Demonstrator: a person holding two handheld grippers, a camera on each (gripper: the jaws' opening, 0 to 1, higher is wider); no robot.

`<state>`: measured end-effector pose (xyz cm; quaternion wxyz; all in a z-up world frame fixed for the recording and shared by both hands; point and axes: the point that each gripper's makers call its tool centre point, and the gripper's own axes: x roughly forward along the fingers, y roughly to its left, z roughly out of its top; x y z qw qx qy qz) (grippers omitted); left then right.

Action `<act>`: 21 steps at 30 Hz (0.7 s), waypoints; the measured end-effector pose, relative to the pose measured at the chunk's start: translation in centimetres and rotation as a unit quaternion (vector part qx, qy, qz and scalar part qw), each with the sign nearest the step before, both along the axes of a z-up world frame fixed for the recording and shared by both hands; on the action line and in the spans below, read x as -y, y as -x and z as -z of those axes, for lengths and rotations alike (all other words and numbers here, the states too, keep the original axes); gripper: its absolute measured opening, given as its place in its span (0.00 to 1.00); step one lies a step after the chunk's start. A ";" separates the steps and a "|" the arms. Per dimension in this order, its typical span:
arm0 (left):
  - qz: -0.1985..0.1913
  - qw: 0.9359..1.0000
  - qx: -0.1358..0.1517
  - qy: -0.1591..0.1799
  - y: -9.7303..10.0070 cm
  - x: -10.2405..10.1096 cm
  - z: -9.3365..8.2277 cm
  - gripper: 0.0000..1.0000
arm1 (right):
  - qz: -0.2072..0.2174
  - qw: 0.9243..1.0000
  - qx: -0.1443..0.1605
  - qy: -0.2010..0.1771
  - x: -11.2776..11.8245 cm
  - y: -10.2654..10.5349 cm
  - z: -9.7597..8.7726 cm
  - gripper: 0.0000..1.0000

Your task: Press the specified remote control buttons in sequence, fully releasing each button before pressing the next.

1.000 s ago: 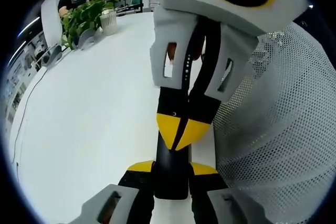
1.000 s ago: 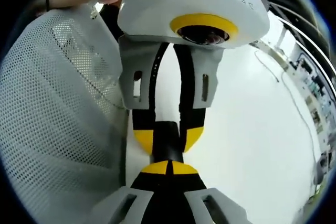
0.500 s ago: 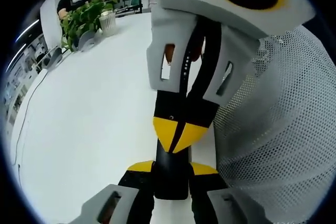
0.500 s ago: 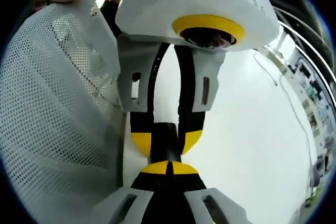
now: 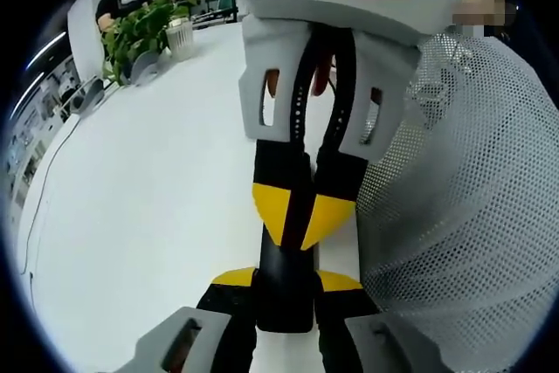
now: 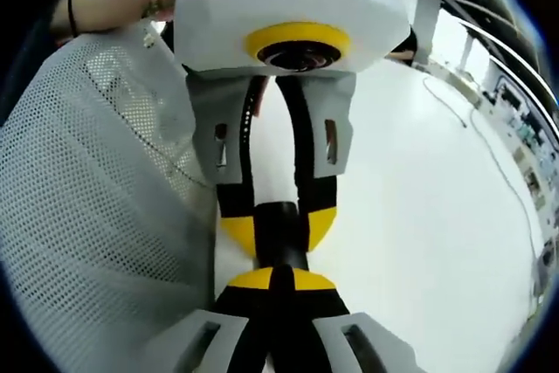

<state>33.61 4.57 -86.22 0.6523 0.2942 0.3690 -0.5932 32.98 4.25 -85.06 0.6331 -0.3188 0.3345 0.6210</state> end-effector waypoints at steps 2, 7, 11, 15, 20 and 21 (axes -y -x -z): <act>0.000 1.000 0.000 0.000 0.0 0.0 0.0 0.25 | -0.003 1.000 -0.003 0.000 0.1 0.1 0.0 0.07; 0.000 1.000 -0.002 0.001 0.0 0.0 0.0 0.25 | -0.012 1.000 0.007 0.017 1.0 0.0 0.3 0.17; -0.002 1.000 -0.001 0.002 0.0 0.0 0.0 0.25 | -0.013 0.999 0.014 0.030 1.7 -0.4 0.5 0.18; -0.001 1.000 0.000 0.001 0.0 0.0 0.0 0.25 | -0.014 0.999 0.020 0.040 2.2 -0.6 0.6 0.20; -0.001 1.000 0.000 0.001 -0.1 0.0 0.0 0.25 | -0.015 0.997 0.023 0.069 3.4 -0.8 1.3 0.21; -0.001 1.000 0.000 0.001 0.0 0.0 0.0 0.25 | -0.015 0.997 0.022 0.070 3.5 -0.8 1.3 0.21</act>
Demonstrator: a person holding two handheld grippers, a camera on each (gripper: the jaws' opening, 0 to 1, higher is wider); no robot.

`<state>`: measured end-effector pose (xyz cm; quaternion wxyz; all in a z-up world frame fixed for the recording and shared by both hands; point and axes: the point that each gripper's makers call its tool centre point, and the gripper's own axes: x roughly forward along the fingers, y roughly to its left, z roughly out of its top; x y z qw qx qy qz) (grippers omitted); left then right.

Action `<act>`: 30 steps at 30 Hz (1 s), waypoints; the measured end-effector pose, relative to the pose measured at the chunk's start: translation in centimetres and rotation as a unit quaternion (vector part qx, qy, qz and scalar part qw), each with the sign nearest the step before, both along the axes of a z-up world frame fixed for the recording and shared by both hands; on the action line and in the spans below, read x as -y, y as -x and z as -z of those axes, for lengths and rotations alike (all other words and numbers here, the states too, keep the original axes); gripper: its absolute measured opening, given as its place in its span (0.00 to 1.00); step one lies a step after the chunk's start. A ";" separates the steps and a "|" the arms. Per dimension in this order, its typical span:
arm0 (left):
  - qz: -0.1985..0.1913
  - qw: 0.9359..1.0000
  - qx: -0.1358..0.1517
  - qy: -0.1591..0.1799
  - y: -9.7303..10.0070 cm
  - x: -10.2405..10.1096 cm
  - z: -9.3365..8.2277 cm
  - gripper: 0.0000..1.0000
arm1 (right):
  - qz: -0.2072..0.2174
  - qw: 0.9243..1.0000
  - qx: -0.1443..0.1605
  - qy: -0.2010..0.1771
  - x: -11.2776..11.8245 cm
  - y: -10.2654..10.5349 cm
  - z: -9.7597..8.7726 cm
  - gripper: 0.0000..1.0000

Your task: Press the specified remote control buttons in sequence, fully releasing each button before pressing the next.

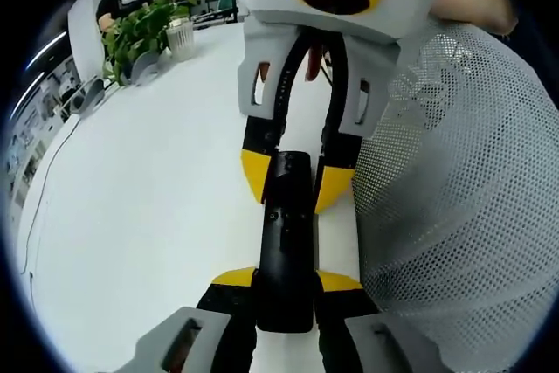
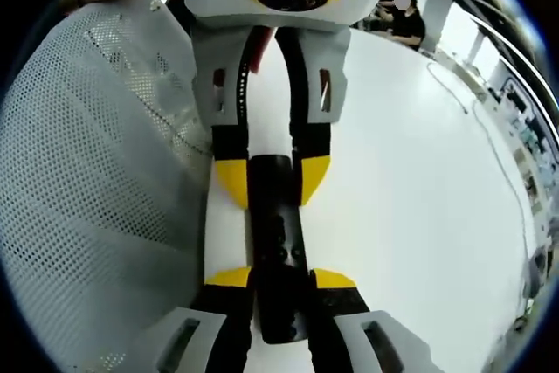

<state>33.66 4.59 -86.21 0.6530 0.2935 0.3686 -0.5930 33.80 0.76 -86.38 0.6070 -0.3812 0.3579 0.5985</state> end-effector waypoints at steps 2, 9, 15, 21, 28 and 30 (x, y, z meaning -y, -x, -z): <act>0.000 1.000 0.000 0.000 0.0 0.0 0.0 0.25 | 0.002 1.000 -0.002 -0.001 0.0 0.0 0.0 0.21; 0.000 1.000 0.000 -0.001 0.0 0.0 0.0 0.25 | -0.001 1.000 -0.002 -0.004 0.1 0.1 0.4 0.21; -0.047 0.999 -0.010 -0.016 -1.0 -0.2 -0.5 0.39 | 0.011 1.000 -0.011 -0.011 0.1 -0.1 0.3 0.21; -0.135 0.989 0.019 0.063 -4.2 0.1 -4.1 0.66 | 0.018 1.000 -0.014 -0.012 0.1 -0.2 0.3 0.21; -0.175 0.971 0.034 0.157 -5.2 0.3 -9.2 0.93 | 0.026 0.999 -0.016 -0.014 0.1 -0.2 0.3 0.21; -0.197 0.960 0.060 0.190 -6.0 -0.2 -11.1 1.00 | 0.028 0.999 -0.016 -0.014 0.1 -0.2 0.3 0.21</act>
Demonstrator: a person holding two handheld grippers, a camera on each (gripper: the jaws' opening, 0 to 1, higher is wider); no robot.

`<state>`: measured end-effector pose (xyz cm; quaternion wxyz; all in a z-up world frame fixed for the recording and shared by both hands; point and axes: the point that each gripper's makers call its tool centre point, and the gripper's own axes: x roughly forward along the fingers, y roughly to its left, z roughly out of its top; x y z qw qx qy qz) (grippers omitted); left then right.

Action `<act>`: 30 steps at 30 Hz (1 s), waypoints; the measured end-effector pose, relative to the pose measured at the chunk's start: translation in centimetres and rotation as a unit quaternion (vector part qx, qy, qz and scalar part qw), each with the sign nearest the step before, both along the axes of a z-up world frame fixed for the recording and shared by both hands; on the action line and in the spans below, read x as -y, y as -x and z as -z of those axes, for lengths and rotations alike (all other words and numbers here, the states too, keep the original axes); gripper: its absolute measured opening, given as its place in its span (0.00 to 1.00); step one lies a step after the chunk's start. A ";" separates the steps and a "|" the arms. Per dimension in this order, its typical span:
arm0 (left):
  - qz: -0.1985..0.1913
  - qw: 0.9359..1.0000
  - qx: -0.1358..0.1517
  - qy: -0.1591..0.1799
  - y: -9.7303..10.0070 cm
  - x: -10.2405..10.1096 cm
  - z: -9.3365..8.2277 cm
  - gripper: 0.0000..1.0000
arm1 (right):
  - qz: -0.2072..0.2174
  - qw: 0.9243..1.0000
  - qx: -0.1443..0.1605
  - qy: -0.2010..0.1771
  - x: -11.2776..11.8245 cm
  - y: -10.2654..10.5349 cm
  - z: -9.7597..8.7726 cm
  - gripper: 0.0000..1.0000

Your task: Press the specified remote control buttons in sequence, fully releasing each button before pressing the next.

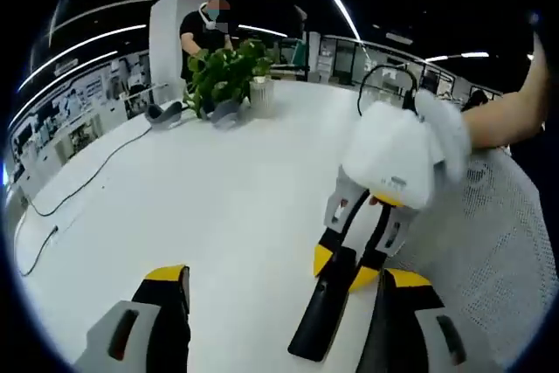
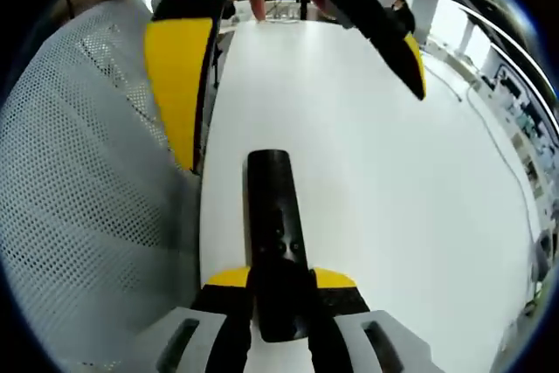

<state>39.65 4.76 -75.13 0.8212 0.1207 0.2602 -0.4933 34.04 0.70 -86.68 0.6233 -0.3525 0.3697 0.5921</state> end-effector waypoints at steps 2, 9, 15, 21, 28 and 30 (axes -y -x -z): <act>-0.021 0.999 0.011 0.023 -0.3 -0.6 -1.6 1.00 | 0.001 1.000 0.000 -0.001 0.0 0.0 0.0 0.21; -0.074 0.989 0.042 0.121 -0.2 -1.9 -6.6 1.00 | 0.006 1.000 -0.002 -0.003 -0.1 -0.1 0.0 0.21; -0.117 0.983 0.072 0.124 0.6 -3.8 -7.9 1.00 | 0.012 1.000 -0.004 -0.008 -0.1 -0.2 -0.1 0.21; -0.162 0.972 0.068 0.154 2.1 -5.2 -8.4 1.00 | 0.019 1.000 -0.010 -0.015 -0.1 -0.1 -0.2 0.21; -0.193 0.966 0.082 0.151 3.5 -6.6 -8.3 1.00 | 0.024 0.999 -0.012 -0.020 -0.2 0.0 -0.2 0.21; -0.208 0.964 0.077 0.148 3.7 -7.3 -7.9 1.00 | 0.024 0.999 -0.012 -0.020 -0.2 -0.1 -0.2 0.21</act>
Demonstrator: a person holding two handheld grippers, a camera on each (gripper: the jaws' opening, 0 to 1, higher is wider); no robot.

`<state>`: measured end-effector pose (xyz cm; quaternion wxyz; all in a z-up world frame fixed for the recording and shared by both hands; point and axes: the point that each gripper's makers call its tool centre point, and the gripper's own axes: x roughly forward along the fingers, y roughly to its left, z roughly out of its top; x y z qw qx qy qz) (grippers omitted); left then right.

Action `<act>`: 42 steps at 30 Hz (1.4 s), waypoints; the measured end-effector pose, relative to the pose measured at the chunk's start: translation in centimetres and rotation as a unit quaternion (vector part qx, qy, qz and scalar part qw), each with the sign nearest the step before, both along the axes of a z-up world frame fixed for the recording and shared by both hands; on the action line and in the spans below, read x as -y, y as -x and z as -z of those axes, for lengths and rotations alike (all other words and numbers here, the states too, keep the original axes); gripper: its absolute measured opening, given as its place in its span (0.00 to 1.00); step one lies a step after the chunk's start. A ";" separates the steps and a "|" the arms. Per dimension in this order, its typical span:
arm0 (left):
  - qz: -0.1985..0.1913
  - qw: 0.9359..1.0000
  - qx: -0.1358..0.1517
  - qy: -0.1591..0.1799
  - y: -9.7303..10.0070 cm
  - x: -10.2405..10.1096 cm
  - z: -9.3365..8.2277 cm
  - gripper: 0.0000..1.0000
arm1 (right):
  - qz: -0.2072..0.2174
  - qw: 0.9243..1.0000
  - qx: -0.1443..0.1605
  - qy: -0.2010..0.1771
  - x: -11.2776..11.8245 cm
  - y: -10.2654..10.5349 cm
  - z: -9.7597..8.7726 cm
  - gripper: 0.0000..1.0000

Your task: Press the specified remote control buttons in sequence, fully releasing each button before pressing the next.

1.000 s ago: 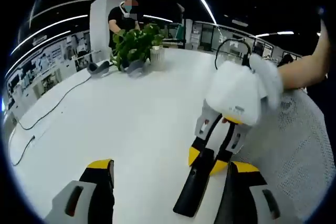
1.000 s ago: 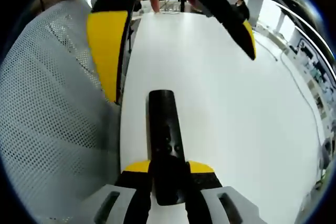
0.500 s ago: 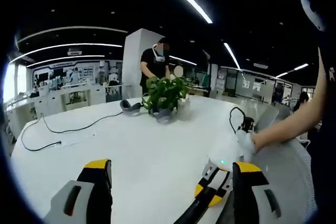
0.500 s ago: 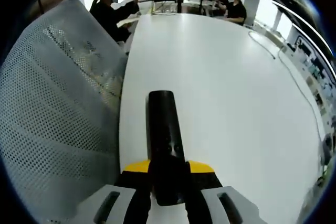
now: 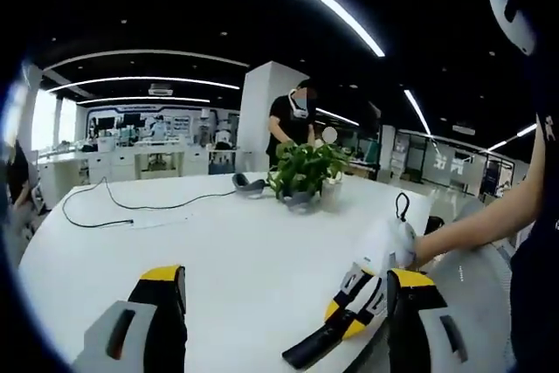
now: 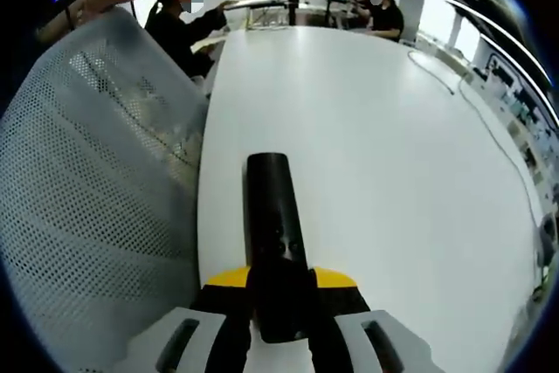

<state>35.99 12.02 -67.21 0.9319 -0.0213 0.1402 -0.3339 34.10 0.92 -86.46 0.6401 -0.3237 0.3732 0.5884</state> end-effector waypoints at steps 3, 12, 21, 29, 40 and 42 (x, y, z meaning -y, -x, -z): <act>-0.026 1.000 0.005 -0.012 0.0 -1.0 0.3 1.00 | 0.006 1.000 -0.003 -0.004 -0.1 -0.1 0.0 0.21; -0.071 0.997 0.014 -0.016 0.5 -2.7 -0.1 1.00 | 0.007 1.000 0.000 -0.006 -0.1 -0.1 0.0 0.21; -0.081 0.995 0.036 -0.040 0.7 -3.0 0.0 1.00 | 0.008 1.000 -0.001 -0.021 -0.1 -0.1 0.0 0.21; -0.107 0.994 0.033 -0.009 0.5 -4.2 -0.3 1.00 | -0.009 1.000 0.013 -0.017 -0.2 -0.2 0.0 0.21; -0.096 0.994 0.045 0.001 0.7 -3.7 -0.9 1.00 | -0.010 1.000 0.017 -0.021 -0.2 -0.2 -0.1 0.21; -0.095 0.994 0.046 -0.008 0.8 -3.7 -0.7 1.00 | -0.009 1.000 0.017 -0.023 -0.2 -0.2 -0.1 0.21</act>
